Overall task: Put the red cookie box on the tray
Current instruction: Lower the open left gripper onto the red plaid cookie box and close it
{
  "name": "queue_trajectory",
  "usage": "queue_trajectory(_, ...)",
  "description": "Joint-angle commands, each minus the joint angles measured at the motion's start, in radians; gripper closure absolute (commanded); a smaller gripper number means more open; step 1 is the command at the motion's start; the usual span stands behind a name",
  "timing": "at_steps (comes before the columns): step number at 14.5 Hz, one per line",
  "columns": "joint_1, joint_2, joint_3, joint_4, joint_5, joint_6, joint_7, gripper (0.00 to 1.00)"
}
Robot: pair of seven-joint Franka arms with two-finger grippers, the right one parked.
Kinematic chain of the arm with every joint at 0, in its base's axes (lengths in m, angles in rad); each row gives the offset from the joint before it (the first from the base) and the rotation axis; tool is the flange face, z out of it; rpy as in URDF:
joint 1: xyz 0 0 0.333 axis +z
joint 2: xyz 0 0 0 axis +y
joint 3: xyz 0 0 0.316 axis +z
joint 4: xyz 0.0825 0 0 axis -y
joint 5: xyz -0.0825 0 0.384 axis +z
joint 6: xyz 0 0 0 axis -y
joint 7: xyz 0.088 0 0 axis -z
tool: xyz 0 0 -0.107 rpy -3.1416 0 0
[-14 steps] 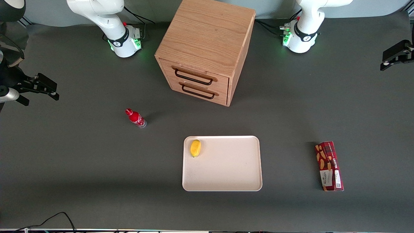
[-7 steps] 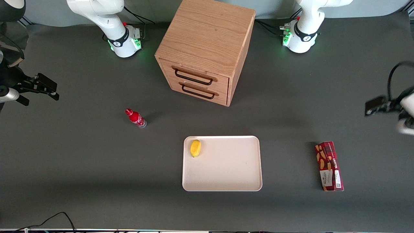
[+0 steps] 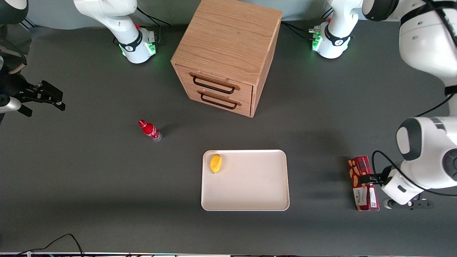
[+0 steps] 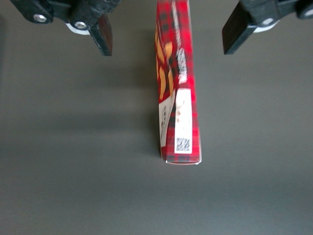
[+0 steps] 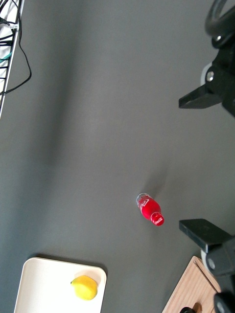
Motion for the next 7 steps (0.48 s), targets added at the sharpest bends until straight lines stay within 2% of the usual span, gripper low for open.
queue_trajectory(1, 0.001, 0.044, 0.007, -0.027, -0.005, 0.064, -0.015, 0.00)
queue_trajectory(5, 0.004, 0.103, 0.011, -0.061, 0.013, 0.139, -0.005, 0.00)
queue_trajectory(6, 0.004, 0.112, 0.011, -0.061, 0.033, 0.145, -0.003, 0.03)
queue_trajectory(7, 0.004, 0.115, 0.011, -0.061, 0.037, 0.145, -0.003, 0.31)
